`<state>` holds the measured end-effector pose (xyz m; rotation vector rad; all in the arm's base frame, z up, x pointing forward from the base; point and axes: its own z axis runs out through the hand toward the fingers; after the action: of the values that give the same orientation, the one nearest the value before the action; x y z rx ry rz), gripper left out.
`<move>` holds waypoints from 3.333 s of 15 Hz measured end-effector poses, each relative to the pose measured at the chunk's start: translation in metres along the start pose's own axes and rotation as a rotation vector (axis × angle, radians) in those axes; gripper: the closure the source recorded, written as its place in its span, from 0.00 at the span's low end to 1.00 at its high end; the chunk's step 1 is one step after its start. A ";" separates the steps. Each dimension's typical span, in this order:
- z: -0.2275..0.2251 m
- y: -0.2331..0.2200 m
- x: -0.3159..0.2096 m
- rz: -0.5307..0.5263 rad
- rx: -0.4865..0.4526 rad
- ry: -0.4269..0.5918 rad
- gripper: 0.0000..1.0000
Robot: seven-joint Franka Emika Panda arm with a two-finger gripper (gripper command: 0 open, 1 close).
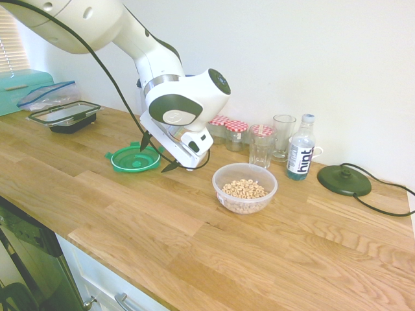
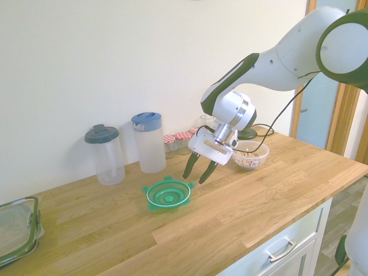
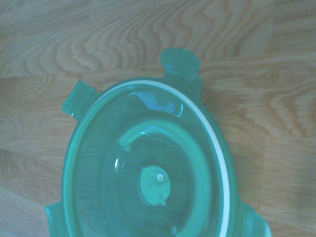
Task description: Cover the lid of food container
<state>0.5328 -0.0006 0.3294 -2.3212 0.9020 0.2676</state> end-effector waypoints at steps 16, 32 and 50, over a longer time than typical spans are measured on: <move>0.046 -0.011 0.004 0.094 0.132 -0.077 1.00; 0.057 0.016 0.006 0.107 0.118 -0.095 1.00; -0.160 -0.070 -0.109 -0.022 -0.566 0.383 1.00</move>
<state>0.4931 -0.0011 0.5310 -2.9730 1.0881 0.0688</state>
